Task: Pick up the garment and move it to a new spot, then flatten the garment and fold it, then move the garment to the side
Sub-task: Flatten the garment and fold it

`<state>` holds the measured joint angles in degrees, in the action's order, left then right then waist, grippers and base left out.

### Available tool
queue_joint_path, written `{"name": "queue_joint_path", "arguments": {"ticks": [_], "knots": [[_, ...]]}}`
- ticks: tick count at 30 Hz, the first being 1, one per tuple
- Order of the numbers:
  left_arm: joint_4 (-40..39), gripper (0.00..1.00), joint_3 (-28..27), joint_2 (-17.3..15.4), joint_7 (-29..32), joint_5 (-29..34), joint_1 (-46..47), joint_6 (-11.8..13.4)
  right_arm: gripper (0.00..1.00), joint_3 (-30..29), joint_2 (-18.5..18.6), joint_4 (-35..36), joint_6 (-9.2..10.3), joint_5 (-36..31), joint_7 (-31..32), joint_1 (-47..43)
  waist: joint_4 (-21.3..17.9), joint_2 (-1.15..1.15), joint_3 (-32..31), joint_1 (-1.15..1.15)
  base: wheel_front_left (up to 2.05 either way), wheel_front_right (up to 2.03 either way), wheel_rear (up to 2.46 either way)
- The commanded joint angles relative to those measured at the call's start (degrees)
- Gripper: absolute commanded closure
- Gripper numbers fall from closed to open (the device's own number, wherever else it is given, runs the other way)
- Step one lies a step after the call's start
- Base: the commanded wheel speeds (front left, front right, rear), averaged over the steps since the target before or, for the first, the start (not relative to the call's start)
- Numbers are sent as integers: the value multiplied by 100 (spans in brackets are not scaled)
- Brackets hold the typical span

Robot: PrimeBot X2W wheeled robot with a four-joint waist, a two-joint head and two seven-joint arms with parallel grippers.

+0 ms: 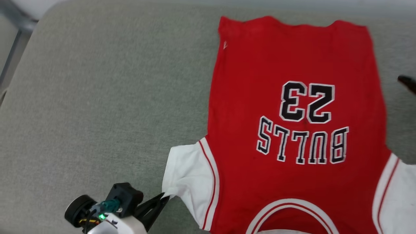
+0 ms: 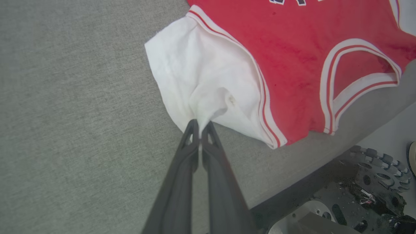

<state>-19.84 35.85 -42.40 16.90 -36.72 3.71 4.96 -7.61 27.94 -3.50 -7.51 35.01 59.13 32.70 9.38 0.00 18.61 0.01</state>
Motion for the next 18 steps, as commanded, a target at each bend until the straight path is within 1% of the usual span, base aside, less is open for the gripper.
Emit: {"name": "queue_joint_path", "arguments": {"ticks": [1, 5, 7, 8, 13, 18], "knots": [[-46, 100, 13, 56, 5, 56, 125, -29, 0, -3, -38, -88, 5, -152, 115, 248, 442, 0, 510, -1, 0, 0, 0], [-174, 100, 95, 150, -49, 217, 331, -85, 0, -190, -65, -476, 5, -641, 563, 1073, 772, 0, 956, -1, 0, 0, 0], [-209, 100, 133, 223, -103, 277, 385, -98, 0, -252, 7, -687, 5, -900, 732, 1432, 922, 0, 1158, -1, 0, 0, 0], [-257, 100, 206, 322, -178, 342, 470, -159, 0, -360, 124, -928, 5, -1248, 837, 1901, 1137, 0, 1414, -1, 0, 0, 0], [-222, 100, 245, 478, -316, 380, 657, -274, 0, -555, 109, -1260, 5, -1768, 860, 2476, 1391, 0, 1714, -1, 0, 0, 0], [-125, 100, 214, 591, -459, 383, 805, -318, 0, -655, 173, -1545, 5, -2215, 862, 2717, 1563, 0, 1858, -1, 0, 0, 0]]}}
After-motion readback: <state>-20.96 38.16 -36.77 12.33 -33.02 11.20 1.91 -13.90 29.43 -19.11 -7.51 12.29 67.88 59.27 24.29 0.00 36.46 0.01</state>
